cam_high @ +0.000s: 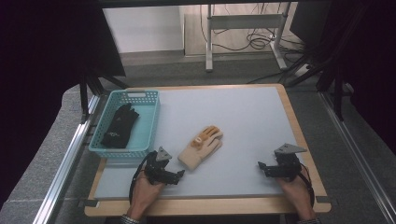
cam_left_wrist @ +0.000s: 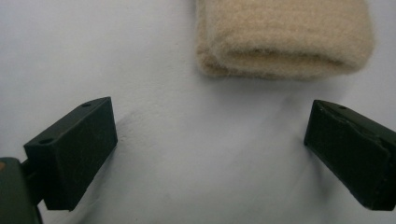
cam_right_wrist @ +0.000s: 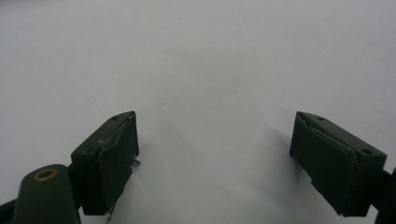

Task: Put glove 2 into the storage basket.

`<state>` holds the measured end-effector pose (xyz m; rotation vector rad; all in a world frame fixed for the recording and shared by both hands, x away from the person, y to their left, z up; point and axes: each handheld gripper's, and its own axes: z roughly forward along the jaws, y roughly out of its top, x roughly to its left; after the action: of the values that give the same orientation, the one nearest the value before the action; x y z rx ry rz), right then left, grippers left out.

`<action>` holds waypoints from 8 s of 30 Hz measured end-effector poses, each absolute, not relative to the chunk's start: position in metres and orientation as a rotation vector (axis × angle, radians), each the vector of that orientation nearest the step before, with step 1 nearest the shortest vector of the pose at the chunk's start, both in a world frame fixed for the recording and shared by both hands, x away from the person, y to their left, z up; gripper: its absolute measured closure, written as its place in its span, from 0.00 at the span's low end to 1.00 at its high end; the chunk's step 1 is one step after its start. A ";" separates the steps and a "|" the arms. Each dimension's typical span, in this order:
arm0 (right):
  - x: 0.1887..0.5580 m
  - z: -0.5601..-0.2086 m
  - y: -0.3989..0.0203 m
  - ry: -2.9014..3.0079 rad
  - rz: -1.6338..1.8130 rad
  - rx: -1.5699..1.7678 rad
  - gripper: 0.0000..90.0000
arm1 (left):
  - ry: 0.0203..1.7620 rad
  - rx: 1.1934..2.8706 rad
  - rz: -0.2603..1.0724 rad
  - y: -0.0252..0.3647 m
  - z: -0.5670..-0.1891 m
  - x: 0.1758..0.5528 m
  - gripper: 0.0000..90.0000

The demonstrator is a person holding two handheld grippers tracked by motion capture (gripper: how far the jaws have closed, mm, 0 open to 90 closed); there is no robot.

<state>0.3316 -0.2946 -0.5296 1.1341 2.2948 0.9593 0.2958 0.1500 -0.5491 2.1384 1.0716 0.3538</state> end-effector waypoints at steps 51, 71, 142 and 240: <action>0.331 -0.530 -0.295 2.294 0.960 1.132 0.17 | 0.948 2.364 0.257 0.046 -0.524 0.377 0.30; 0.331 -0.530 -0.295 2.294 0.961 1.133 0.17 | 0.930 2.314 0.264 0.052 -0.511 0.371 0.60; 0.331 -0.530 -0.295 2.294 0.963 1.134 0.17 | 1.743 1.962 0.538 0.272 -0.453 0.435 0.58; 0.332 -0.530 -0.295 2.294 0.964 1.134 0.17 | 1.767 1.898 0.490 0.301 -0.459 0.445 0.32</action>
<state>0.3315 -0.2949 -0.5297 1.1345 2.2942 0.9638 0.4453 0.3011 -0.4591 1.8982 1.7667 0.4897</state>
